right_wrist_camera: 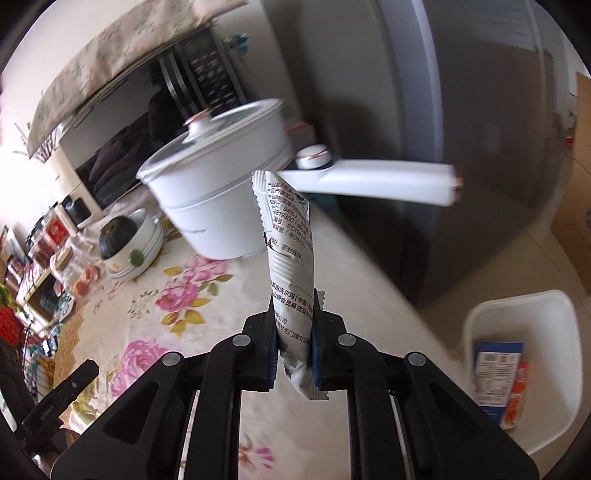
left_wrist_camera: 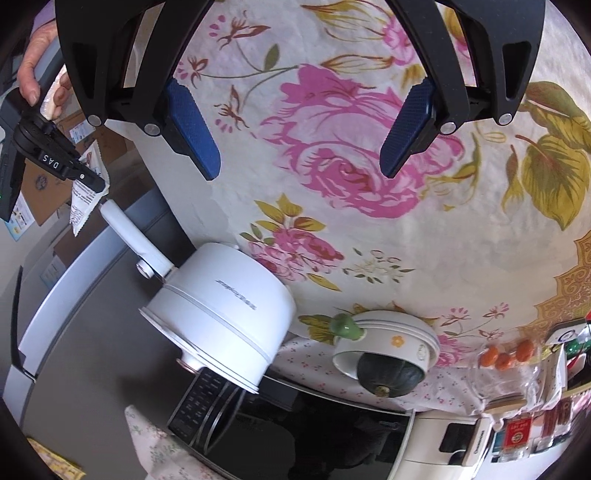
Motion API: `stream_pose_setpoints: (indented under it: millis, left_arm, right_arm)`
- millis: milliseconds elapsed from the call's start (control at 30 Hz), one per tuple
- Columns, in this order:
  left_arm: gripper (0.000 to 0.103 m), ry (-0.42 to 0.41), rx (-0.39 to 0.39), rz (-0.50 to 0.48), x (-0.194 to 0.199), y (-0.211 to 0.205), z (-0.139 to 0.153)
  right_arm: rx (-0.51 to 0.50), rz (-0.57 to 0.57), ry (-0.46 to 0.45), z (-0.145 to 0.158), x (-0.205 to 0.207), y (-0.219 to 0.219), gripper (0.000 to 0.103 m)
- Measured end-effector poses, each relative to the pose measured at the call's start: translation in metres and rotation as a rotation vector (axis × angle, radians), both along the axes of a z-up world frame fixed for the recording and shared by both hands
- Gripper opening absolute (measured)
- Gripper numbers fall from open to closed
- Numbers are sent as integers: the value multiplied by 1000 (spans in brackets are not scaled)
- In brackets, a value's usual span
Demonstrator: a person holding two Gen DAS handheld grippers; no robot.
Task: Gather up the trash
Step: 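Carry the paper packet over the white bin with the right tool, then open the right tool over the bin to drop the paper packet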
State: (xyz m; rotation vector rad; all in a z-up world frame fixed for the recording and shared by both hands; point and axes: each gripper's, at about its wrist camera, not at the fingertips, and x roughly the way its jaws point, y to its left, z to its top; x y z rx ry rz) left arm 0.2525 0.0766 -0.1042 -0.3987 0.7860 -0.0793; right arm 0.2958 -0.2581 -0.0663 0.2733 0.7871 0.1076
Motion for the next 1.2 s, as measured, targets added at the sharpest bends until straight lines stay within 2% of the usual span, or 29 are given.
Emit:
stream_pose_setpoints:
  millis: [167, 433, 467, 500, 567, 700, 933, 1100, 1133, 1200]
  left_arm:
    - [86, -10, -8, -49, 1, -32, 4]
    - [86, -15, 17, -160, -2, -97, 3]
    - [86, -15, 28, -177, -2, -107, 2]
    - [86, -16, 39, -192, -3, -115, 1]
    - [86, -19, 64, -224, -7, -133, 0]
    - [86, -34, 122, -279, -15, -162, 0]
    - [86, -53, 176, -331, -27, -194, 2]
    - [86, -175, 257, -335, -45, -213, 28]
    - [87, -203, 273, -322, -49, -215, 35]
    - [94, -275, 308, -268, -57, -218, 54]
  right_arm:
    - [-36, -90, 10, -4, -22, -35, 13]
    - [-122, -292, 84, -27, -54, -111, 15]
    - [-126, -317, 97, -29, -55, -120, 18]
    - [-124, -343, 111, -32, -56, -131, 29]
    - [-122, -409, 134, -37, -59, -154, 42]
    - [-97, -475, 154, -42, -62, -184, 50]
    - [-103, -509, 133, -39, -72, -200, 68]
    - [-188, -540, 78, -24, -85, -195, 77]
    - [-223, -548, 37, -16, -89, -188, 78]
    - [-270, -566, -49, 2, -101, -172, 90]
